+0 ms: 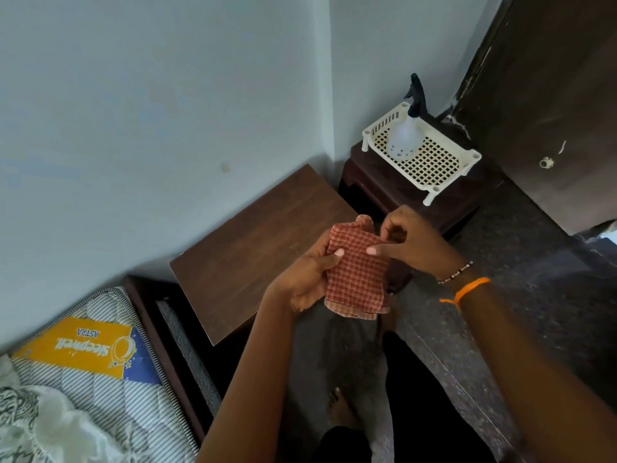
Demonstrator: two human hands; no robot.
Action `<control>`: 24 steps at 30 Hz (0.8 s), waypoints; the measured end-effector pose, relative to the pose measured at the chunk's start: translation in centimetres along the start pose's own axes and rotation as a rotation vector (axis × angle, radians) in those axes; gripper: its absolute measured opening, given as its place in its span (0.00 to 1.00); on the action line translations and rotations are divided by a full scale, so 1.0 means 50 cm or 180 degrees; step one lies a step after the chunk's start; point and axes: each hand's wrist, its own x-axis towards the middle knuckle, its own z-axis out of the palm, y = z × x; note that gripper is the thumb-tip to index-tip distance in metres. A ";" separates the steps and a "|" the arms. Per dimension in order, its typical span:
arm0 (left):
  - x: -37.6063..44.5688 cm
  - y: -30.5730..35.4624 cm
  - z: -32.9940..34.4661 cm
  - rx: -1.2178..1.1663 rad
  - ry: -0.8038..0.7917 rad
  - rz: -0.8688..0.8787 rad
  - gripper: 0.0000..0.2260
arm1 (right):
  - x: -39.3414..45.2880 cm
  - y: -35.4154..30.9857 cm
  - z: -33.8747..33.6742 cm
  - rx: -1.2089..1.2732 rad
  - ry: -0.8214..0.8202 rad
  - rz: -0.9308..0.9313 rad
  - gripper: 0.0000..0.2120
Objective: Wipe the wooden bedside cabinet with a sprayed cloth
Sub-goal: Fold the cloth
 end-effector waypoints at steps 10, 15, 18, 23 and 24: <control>0.228 0.092 0.071 -0.0191 0.0244 0.0256 0.19 | 0.179 0.022 -0.169 0.1300 -0.0512 0.0198 0.08; 0.307 0.126 0.093 -0.0440 0.0597 0.0483 0.16 | 0.228 0.056 -0.224 0.2041 -0.0988 0.1037 0.22; 0.336 0.143 0.095 -0.0507 0.0741 0.0644 0.17 | 0.250 0.075 -0.229 0.1804 -0.0725 0.0985 0.14; 0.352 0.176 0.092 -0.0296 0.0878 0.0727 0.14 | 0.285 0.067 -0.230 0.1545 -0.0176 0.0373 0.14; 0.352 0.182 0.089 -0.0310 0.0875 0.0712 0.13 | 0.292 0.059 -0.230 0.1337 -0.0226 0.0179 0.14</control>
